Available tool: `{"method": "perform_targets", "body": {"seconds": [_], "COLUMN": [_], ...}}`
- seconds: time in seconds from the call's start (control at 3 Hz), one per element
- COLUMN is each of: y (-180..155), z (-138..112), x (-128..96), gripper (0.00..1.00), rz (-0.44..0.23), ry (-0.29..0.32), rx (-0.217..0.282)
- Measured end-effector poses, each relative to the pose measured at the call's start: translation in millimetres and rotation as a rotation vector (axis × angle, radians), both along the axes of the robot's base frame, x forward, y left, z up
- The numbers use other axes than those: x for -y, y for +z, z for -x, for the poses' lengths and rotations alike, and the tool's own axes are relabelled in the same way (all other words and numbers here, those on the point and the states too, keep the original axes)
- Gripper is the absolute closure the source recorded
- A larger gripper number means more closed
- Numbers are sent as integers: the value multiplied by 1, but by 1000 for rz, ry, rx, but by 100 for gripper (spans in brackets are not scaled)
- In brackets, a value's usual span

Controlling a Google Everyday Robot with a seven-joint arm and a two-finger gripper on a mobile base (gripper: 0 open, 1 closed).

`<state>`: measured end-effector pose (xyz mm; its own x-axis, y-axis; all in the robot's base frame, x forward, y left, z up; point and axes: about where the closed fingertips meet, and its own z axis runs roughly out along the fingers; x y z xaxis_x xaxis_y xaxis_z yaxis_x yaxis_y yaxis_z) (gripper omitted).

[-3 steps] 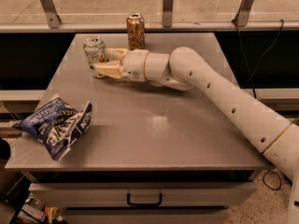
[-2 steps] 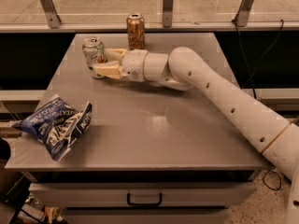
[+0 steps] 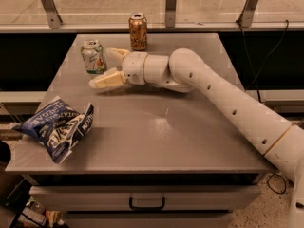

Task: Place 7up can upright

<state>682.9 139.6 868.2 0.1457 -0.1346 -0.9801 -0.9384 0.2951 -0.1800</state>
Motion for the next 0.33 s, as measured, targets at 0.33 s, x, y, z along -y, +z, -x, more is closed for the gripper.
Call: {"method": "perform_targets", "body": {"seconds": [0.33], "y": [0], "z": [0], "x": [0], "gripper": [0], "rz": [0], "ry": [0], "rx": [0]}}
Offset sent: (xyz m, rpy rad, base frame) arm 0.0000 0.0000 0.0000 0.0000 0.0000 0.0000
